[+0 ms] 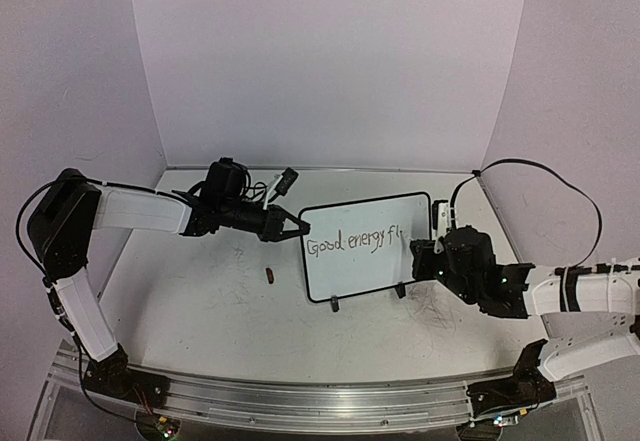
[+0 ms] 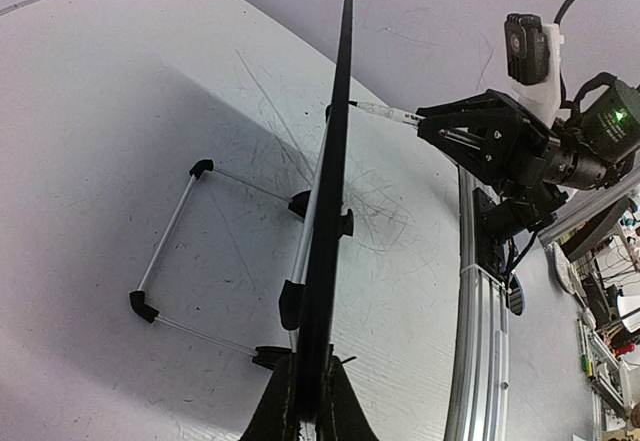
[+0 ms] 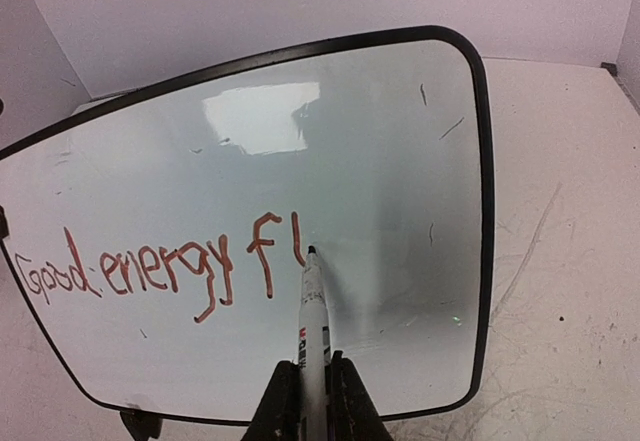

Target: Write a sentence on the whiteboard

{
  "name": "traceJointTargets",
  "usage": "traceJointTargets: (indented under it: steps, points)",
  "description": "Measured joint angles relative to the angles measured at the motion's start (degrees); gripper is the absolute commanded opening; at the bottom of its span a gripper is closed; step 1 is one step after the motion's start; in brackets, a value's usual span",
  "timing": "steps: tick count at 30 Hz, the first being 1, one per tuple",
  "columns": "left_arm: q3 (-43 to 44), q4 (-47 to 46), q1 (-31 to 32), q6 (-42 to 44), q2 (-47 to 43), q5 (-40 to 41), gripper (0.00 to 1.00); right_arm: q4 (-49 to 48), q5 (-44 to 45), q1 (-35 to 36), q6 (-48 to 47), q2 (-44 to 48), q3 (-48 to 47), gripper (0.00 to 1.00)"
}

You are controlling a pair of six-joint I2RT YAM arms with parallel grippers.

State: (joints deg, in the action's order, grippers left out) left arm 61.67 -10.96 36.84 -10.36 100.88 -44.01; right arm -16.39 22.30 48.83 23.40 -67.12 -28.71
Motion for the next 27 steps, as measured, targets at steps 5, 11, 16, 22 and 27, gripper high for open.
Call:
traceJointTargets:
  steps: [5,11,16,22,27]
  points:
    - [0.00,0.00,0.00,0.01,0.00,0.00,0.00,-0.21,0.70,-0.14,-0.02,-0.66,-0.62,0.00]
    - [0.00,0.00,0.00,-0.03,0.00,0.04,0.00,-0.33,0.75,-0.32,0.01,-1.37,-0.81,0.00]
    - [0.00,0.00,0.00,-0.03,0.00,0.04,0.00,-0.30,0.70,-0.32,0.19,-1.35,-0.81,0.00]
    - [0.00,0.00,0.00,-0.03,0.00,0.04,0.00,-0.24,0.38,-0.32,0.46,-1.32,-0.80,0.00]
    - [0.00,0.00,0.00,-0.03,0.00,0.04,0.00,-0.18,-0.34,-0.32,0.89,-1.32,-0.74,0.00]
